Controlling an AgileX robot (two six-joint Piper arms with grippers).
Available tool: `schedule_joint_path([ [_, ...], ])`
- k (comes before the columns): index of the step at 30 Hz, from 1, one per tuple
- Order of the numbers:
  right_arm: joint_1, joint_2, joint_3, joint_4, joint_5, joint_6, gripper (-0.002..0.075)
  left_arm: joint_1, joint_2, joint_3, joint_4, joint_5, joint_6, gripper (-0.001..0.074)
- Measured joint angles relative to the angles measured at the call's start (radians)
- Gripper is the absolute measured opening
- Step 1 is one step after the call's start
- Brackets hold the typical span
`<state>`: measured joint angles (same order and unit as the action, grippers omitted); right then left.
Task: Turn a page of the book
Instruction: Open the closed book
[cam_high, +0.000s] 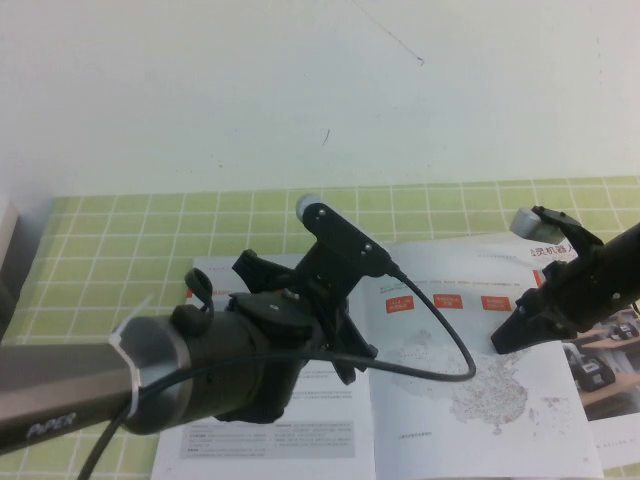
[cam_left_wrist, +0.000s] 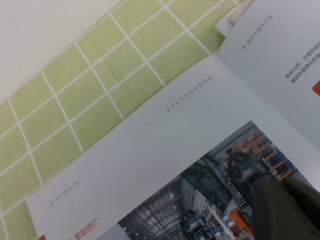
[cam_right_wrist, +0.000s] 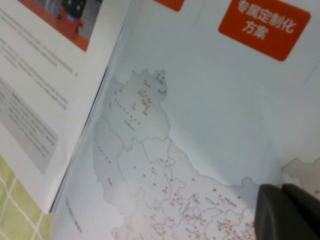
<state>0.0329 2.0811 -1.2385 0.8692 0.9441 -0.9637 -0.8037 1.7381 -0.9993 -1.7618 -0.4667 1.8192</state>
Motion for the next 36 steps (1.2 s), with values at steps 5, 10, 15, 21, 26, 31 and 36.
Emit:
schedule_joint_path([
  [5, 0.000, 0.000, -0.006, -0.071, -0.008, 0.066, -0.0002, 0.064, 0.000, 0.004, 0.002, 0.133, -0.031, -0.0004],
  [10, 0.002, 0.000, -0.008, -0.121, -0.019, 0.124, -0.0002, 0.069, 0.007, 0.004, 0.006, 0.212, -0.034, -0.0004],
  [15, 0.008, 0.000, -0.008, -0.129, -0.025, 0.148, -0.0002, 0.069, 0.048, 0.004, 0.008, 0.267, -0.050, -0.0004],
  [21, 0.008, 0.000, -0.010, -0.134, -0.025, 0.158, -0.0002, 0.069, 0.089, 0.004, 0.009, 0.283, -0.064, -0.0004],
  [26, 0.008, 0.000, -0.010, -0.129, -0.025, 0.156, -0.0002, 0.069, 0.127, 0.004, 0.011, 0.297, -0.067, -0.0004],
  [31, 0.008, -0.056, -0.008, -0.093, -0.029, 0.082, -0.0002, 0.071, 0.111, 0.006, 0.011, 0.302, -0.067, -0.0004],
  [36, 0.008, -0.208, -0.008, -0.006, -0.049, -0.014, -0.0002, 0.114, -0.029, 0.008, 0.013, 0.415, -0.067, -0.0004],
])
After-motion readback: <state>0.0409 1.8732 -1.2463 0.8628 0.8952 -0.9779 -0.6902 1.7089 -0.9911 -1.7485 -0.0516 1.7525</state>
